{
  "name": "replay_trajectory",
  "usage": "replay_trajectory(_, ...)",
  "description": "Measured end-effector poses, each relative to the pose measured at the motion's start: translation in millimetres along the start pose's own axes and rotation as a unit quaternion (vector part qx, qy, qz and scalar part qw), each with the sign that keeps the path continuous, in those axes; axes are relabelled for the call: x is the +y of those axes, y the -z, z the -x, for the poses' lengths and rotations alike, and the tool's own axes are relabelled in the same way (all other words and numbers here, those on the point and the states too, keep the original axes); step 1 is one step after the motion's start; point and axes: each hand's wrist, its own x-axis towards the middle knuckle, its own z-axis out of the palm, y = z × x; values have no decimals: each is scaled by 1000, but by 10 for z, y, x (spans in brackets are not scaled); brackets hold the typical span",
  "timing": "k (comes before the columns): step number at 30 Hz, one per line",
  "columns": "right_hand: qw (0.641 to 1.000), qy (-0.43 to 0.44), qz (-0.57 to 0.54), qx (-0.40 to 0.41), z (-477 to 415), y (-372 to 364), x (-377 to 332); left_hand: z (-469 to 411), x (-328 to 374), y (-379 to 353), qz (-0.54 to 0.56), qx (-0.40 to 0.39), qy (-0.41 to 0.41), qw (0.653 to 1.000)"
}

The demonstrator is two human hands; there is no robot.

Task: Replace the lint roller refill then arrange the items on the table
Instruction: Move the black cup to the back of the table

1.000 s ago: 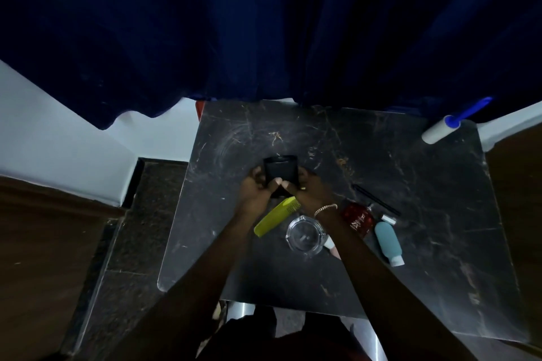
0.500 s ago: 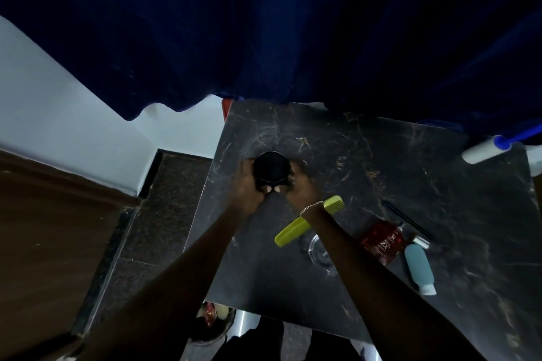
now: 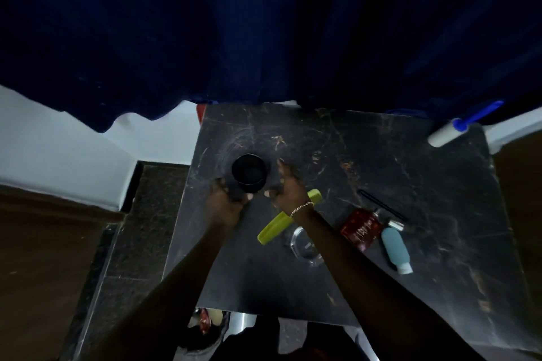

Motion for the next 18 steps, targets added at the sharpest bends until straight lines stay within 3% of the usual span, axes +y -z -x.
replay_trajectory(2,999,4,-49,22,129,168,124,187,21,-109,-15,3,29,999)
replay_trajectory(4,997,13,-30,66,279,366,300,375,106,-325,-11,-2,22,1000)
replay_trajectory(10,985,50,84,145,674,1213,870,681,722,-1231,-19,-96,-107,989)
replay_trajectory(14,982,-17,93,163,731,1817,1275,722,1209,-1808,-103,-162,-185,964)
replay_trajectory(18,976,-68,159,129,669,2244,1642,713,1458,-2257,-195,-167,-245,935)
